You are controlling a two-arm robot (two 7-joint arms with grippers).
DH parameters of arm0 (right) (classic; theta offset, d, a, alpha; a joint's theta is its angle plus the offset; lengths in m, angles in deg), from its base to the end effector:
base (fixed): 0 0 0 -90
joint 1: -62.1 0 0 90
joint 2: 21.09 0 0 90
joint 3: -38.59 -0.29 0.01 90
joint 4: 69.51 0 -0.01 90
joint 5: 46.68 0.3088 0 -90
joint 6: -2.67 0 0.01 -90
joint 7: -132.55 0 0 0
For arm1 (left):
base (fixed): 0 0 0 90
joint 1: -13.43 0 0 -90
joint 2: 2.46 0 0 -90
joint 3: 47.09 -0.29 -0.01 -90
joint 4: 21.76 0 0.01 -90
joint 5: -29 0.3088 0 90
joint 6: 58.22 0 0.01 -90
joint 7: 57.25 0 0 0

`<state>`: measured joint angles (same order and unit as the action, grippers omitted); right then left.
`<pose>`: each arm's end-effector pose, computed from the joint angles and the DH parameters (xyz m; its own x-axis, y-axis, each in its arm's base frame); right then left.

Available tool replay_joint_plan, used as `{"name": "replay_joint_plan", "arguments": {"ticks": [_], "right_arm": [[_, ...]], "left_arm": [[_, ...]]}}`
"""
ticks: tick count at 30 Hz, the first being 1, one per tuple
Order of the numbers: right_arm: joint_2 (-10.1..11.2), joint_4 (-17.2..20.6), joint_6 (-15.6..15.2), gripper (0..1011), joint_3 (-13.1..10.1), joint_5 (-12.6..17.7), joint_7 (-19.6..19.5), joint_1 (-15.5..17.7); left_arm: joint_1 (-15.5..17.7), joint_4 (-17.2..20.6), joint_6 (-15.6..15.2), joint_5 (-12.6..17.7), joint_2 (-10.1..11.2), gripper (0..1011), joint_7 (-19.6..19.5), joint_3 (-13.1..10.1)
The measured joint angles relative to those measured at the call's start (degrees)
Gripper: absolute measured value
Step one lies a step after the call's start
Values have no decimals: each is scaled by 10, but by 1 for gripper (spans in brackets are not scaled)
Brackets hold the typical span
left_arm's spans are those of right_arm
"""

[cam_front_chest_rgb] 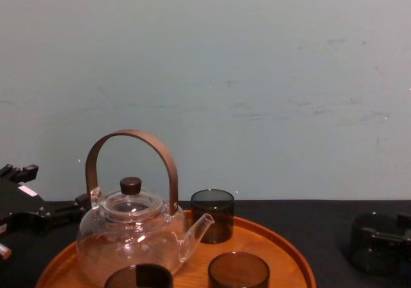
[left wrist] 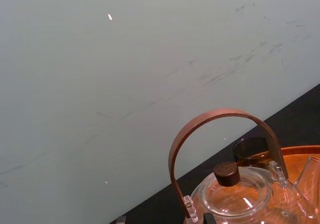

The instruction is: Pick up the glass from the table and place it on the tray.

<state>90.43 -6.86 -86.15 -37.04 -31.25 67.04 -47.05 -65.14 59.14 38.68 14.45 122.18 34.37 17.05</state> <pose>0.4086 -0.0967 -0.3243 0.4715 -0.8785 0.0774 0.8656 0.4443 -0.2308 0.3581 0.0827 -0.3023 0.2923 0.8803 0.3736 -0.9553 0.2873 0.0703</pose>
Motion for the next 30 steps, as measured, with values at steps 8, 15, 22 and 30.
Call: {"name": "replay_joint_plan", "arguments": {"ticks": [8,15,22,30], "right_arm": [[0,0,0,865,0,0,0,0],[0,0,1,865,-1,3,4,0],[4,10,9,865,-2,8,11,3],[12,56,8,865,-2,10,11,18]], "left_arm": [[0,0,0,0,0,1001,0,0],[0,0,0,0,0,1001,0,0],[0,0,0,0,0,1001,0,0],[0,0,0,0,0,1001,0,0]]}}
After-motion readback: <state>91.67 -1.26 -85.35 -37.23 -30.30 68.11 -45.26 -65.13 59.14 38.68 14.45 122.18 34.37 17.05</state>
